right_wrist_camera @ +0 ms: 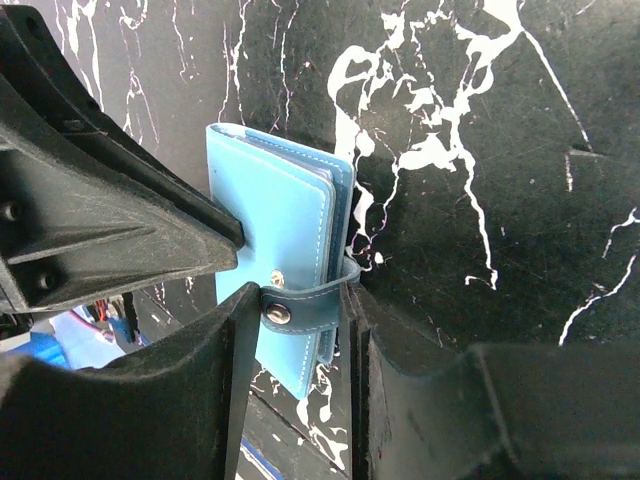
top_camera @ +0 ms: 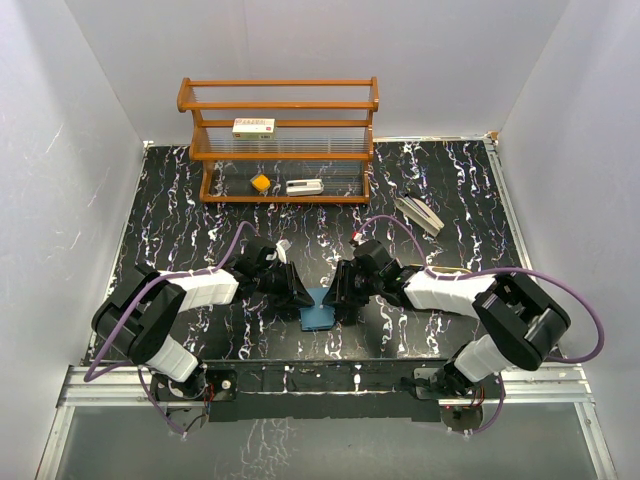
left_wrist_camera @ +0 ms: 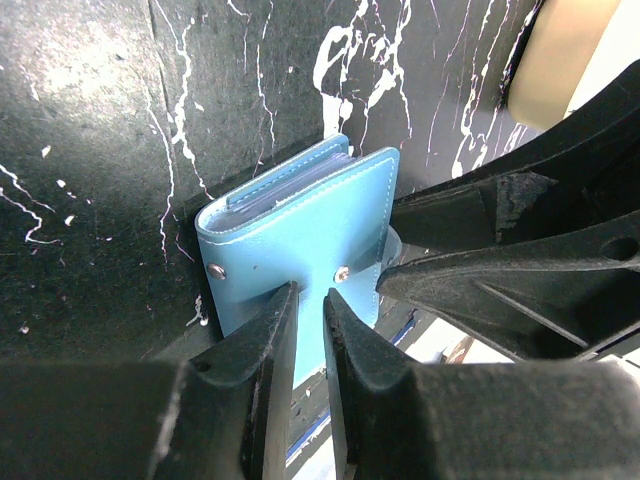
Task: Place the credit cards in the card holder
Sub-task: Close the card holder at the center of the board.
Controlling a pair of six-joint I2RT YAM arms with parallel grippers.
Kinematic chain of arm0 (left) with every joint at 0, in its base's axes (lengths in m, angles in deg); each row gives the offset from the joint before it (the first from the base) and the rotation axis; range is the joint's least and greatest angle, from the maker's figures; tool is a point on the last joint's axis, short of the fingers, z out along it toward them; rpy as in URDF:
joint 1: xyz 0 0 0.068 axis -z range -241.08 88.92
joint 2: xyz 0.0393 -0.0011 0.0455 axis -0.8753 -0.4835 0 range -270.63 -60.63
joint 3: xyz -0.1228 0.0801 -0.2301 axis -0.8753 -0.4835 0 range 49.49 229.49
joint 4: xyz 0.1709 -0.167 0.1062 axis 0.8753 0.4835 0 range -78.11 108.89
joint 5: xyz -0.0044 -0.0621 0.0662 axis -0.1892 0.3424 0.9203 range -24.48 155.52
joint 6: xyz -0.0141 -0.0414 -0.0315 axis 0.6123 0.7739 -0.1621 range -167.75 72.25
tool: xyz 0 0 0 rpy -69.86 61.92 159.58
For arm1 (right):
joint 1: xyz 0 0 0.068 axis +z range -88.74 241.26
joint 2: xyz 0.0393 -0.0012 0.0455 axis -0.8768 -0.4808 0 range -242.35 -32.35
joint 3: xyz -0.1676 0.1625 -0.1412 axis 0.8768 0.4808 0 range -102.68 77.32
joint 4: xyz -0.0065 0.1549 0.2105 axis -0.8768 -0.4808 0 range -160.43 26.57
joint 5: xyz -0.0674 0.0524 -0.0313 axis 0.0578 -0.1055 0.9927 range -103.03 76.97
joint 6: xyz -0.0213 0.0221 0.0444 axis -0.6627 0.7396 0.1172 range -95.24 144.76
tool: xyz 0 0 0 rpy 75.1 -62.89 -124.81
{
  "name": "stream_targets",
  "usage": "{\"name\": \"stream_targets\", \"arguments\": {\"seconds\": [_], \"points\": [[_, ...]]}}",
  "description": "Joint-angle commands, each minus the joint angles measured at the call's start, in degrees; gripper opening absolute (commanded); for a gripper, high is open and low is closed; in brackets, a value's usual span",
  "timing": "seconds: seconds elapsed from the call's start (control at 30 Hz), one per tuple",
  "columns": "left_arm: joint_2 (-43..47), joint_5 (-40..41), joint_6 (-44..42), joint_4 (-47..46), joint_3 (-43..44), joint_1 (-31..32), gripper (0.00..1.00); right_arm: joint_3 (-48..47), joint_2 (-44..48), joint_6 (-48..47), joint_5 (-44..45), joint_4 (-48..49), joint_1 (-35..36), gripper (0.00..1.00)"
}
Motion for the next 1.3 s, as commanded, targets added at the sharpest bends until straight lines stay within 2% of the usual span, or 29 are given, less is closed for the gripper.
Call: {"name": "stream_targets", "arguments": {"seconds": [0.0, 0.1, 0.3, 0.6, 0.7, 0.83, 1.07, 1.27], "points": [[-1.9, 2.4, -0.9, 4.8, -0.6, 0.6, 0.17, -0.2, 2.6, 0.3, -1.6, 3.6, 0.1, 0.34], [-2.0, 2.4, -0.9, 4.8, -0.7, 0.6, 0.17, -0.6, 3.1, 0.3, -1.5, 2.9, 0.2, 0.39], [-2.1, 2.4, -0.9, 4.9, -0.6, 0.6, 0.17, -0.7, 3.7, 0.2, -1.1, 2.2, 0.2, 0.4], [-2.2, 2.5, -0.9, 5.2, -0.5, 0.6, 0.17, -1.0, 3.7, 0.2, -0.7, 1.0, 0.2, 0.26], [-2.4, 2.6, -1.2, 6.0, 0.0, 0.6, 0.17, -1.3, 3.7, 0.3, -0.9, 0.6, 0.3, 0.26], [-2.4, 3.4, -1.6, 7.5, 0.7, 0.7, 0.17, -2.0, 4.3, 0.3, -0.1, -1.4, 0.4, 0.31], [-3.0, 3.6, -1.7, 8.2, 1.1, 0.9, 0.17, -2.3, 5.9, 0.3, 0.6, -2.5, 0.6, 0.19], [-2.9, 3.4, -1.2, 7.6, 0.6, 1.1, 0.17, -2.4, 4.9, 1.6, -1.4, 0.1, 1.2, 0.22]]}}
